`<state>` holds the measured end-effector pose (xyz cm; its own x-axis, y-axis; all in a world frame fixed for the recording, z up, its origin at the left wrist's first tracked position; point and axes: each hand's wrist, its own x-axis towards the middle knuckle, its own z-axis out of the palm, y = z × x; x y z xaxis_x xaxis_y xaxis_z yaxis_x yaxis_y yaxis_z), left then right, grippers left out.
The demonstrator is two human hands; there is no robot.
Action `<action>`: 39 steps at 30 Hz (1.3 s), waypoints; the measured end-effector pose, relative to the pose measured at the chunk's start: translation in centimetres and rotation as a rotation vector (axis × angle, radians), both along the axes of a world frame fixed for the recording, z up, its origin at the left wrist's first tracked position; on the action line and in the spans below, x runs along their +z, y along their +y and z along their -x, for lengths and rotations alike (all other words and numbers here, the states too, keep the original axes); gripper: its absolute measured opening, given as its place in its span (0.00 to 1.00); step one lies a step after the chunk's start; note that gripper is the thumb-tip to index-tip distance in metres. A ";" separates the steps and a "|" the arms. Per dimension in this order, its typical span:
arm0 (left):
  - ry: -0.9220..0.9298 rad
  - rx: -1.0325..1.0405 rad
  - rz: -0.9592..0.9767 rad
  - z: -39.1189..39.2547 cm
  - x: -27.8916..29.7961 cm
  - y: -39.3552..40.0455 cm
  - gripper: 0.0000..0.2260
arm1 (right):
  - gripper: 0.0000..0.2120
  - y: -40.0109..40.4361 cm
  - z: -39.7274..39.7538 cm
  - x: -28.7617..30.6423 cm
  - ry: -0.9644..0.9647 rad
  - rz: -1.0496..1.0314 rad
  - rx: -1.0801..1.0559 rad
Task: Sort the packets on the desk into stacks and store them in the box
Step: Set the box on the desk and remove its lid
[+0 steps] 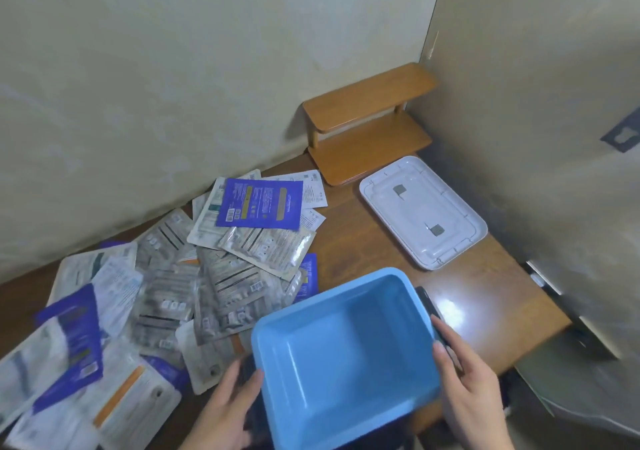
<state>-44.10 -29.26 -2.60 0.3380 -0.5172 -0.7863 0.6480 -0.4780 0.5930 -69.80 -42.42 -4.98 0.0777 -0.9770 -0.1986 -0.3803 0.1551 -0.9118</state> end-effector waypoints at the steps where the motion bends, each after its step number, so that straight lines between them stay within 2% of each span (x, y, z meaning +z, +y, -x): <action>1: 0.003 -0.021 0.003 0.5 0.1 -0.5 0.15 | 0.16 -0.6 0.2 0.4 -0.024 -0.026 -0.022; 8: -0.017 -0.326 0.166 6.1 0.3 -6.8 0.19 | 0.10 -8.9 5.4 0.9 -0.090 -0.035 -0.237; 13: 0.013 -0.423 0.272 10.8 0.3 -11.6 0.20 | 0.09 -14.3 9.7 2.0 -0.047 0.064 -0.356; 18: 0.043 -0.459 0.224 13.2 -1.5 -14.2 0.18 | 0.07 -16.1 12.1 0.5 -0.034 0.002 -0.405; 22: 0.015 -0.483 0.216 13.0 -2.2 -14.7 0.15 | 0.08 -16.0 12.4 0.1 -0.031 0.036 -0.402; 25: -0.023 -0.533 0.223 12.2 -2.7 -14.7 0.17 | 0.07 -15.5 12.2 0.4 -0.049 0.060 -0.420; 28: -0.149 -0.629 0.186 10.7 -3.2 -14.5 0.24 | 0.07 -15.0 12.0 1.0 0.055 0.132 -0.467; 30: -0.251 -0.694 0.165 9.5 -3.1 -14.1 0.25 | 0.09 -14.8 11.2 1.9 0.304 0.336 -0.476; 32: -0.339 -0.707 0.155 7.9 -3.1 -13.7 0.21 | 0.10 -15.3 8.6 3.5 0.488 0.624 -0.348; 33: -0.366 -0.702 0.148 7.1 -3.2 -13.6 0.18 | 0.09 -15.9 6.7 4.5 0.509 0.669 -0.217; 35: -0.402 -0.684 0.128 5.8 -3.2 -13.2 0.16 | 0.11 -18.3 2.1 5.7 0.598 0.555 0.104; 37: -0.448 -0.679 0.115 4.6 -3.2 -12.9 0.15 | 0.19 -21.8 -2.4 5.4 0.893 0.410 0.416; 39: -0.487 -0.690 0.112 3.7 -3.3 -12.7 0.17 | 0.28 -25.1 -5.4 3.9 1.115 0.237 0.593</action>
<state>-47.83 -41.98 -5.92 0.2057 -0.7978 -0.5668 -0.1063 -0.5939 0.7975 -64.38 -67.57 -1.05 0.4156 -0.8704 -0.2640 -0.9063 -0.4207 -0.0399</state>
